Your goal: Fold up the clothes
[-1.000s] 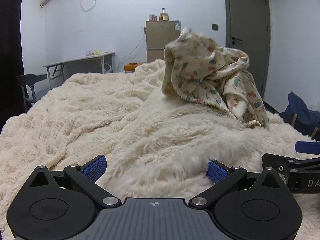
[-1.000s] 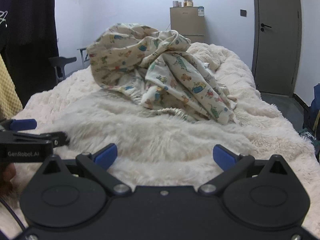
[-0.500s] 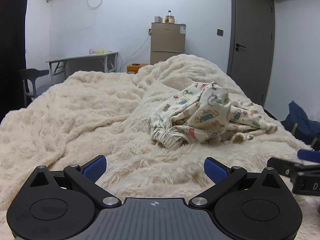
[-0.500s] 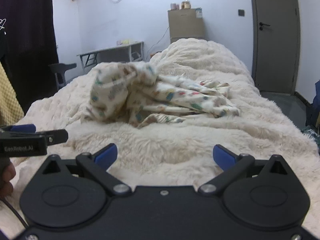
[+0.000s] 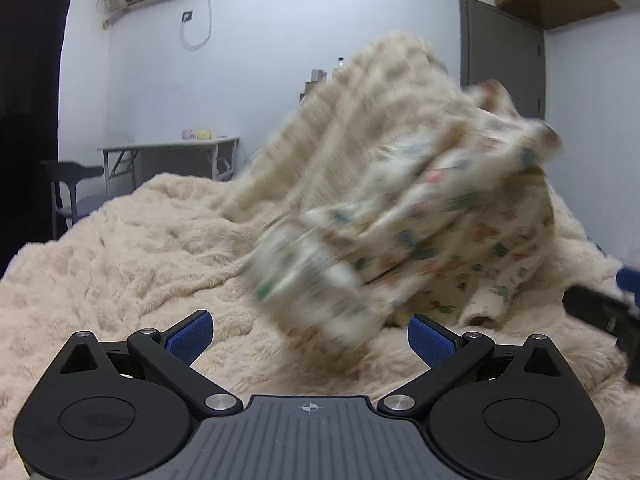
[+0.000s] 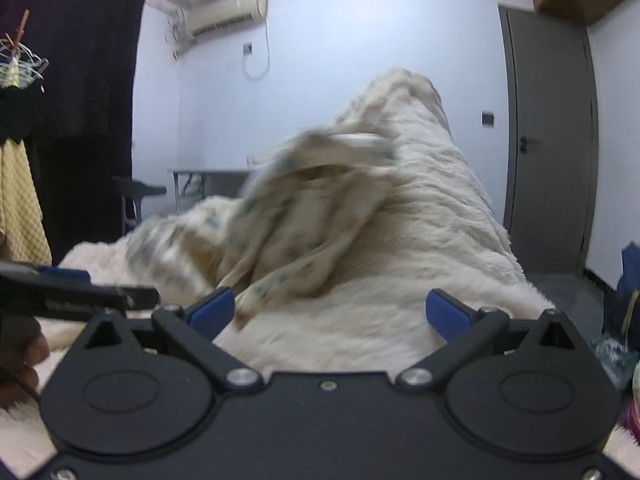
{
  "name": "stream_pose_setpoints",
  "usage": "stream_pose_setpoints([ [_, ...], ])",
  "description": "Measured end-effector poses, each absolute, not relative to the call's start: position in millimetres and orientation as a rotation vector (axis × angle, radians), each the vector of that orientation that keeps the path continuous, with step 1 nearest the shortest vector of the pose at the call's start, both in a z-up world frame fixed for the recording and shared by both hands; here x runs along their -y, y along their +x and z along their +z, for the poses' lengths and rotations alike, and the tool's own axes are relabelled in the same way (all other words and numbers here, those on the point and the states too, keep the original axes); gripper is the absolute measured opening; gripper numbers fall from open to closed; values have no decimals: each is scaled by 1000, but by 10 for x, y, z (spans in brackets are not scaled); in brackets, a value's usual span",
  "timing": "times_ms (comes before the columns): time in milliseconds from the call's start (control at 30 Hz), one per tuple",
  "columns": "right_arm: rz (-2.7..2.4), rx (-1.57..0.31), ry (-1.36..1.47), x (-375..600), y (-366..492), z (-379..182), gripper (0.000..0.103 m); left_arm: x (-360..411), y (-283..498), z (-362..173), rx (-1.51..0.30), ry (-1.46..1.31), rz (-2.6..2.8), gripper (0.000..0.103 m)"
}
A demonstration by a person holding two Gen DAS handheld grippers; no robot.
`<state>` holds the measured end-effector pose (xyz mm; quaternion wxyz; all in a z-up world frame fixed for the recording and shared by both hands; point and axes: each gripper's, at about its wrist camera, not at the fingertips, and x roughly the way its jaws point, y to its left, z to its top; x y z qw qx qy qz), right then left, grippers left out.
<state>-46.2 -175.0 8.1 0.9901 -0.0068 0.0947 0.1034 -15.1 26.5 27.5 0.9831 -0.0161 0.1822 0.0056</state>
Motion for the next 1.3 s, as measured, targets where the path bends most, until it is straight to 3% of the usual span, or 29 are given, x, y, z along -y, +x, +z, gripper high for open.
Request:
stream_pose_setpoints([
  [200, 214, -185, -34, 1749, -457, 90, 103, -322, -9, 208, -407, -64, 20, 103],
  [700, 266, -453, -43, 1601, 24, 49, 103, -307, 37, 96, -477, -69, 36, 103],
  [1067, 472, -658, -199, 971, 1094, 623, 103, -381, -25, 153, -451, -88, 65, 103],
  [1300, 618, -779, -292, 57, 1546, 292, 74, -519, -129, 207, -405, -56, 124, 103],
])
